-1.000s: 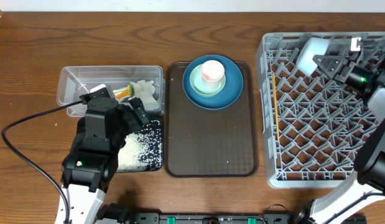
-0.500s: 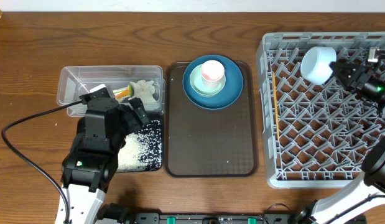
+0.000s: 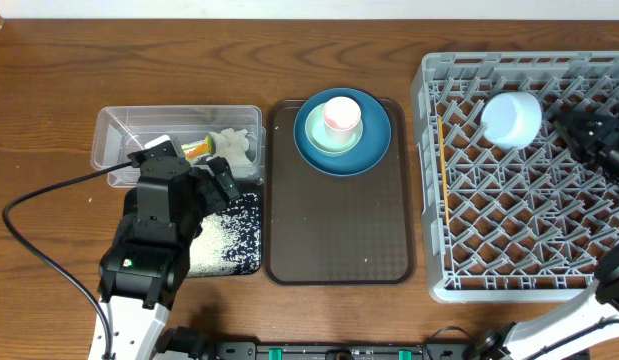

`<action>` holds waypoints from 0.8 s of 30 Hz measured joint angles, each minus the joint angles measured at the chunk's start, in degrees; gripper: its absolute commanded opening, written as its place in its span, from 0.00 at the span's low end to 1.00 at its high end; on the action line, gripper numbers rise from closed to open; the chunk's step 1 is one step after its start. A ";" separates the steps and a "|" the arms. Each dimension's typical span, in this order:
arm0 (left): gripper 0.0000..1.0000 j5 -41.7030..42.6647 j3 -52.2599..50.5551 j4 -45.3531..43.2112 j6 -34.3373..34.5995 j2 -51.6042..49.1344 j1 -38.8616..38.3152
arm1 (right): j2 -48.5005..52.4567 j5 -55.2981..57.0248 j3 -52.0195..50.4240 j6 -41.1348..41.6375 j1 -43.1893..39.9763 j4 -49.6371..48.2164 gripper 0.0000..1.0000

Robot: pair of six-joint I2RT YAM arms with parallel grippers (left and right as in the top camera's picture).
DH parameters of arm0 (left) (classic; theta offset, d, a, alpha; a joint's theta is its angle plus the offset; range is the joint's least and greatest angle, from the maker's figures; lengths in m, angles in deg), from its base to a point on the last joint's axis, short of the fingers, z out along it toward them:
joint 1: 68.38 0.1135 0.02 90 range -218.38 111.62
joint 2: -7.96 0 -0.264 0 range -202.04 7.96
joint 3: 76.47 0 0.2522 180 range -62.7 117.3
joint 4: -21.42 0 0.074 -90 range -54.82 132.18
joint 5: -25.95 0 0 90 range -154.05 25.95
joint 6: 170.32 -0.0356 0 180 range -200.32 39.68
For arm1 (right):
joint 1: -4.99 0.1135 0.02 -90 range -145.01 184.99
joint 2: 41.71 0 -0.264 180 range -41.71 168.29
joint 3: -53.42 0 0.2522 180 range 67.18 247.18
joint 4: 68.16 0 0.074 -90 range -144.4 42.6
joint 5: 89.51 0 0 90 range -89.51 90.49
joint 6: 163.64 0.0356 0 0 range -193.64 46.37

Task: Sort waste into correct bins and load items into the dishwasher rack
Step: 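Set the bowl upright in the rack's back row and release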

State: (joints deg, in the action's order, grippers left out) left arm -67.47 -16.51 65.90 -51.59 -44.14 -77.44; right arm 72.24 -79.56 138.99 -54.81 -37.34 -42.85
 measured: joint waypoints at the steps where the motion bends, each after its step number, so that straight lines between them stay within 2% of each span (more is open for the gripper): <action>1: 0.98 0.00 0.00 0.00 0.00 0.00 0.00 | 0.00 0.50 0.00 -0.02 -0.24 0.02 0.47; 7: 0.98 0.00 0.00 0.00 0.00 0.00 0.00 | -0.02 4.74 0.00 -0.42 -0.66 0.70 0.45; 13: 0.98 0.00 0.00 0.00 0.00 0.00 0.00 | -2.75 12.55 -0.04 -5.97 1.11 8.13 0.45; 20: 0.98 0.00 0.00 0.00 0.00 0.00 0.00 | -14.25 23.85 -0.02 -14.10 11.26 14.84 0.44; 24: 0.98 0.00 0.00 0.00 0.00 0.00 0.00 | -18.75 35.17 0.11 -18.08 19.98 18.10 0.41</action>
State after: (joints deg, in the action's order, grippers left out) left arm -67.47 -16.51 65.90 -51.59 -44.14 -77.44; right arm 53.48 -44.40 139.10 -72.88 -17.36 -24.75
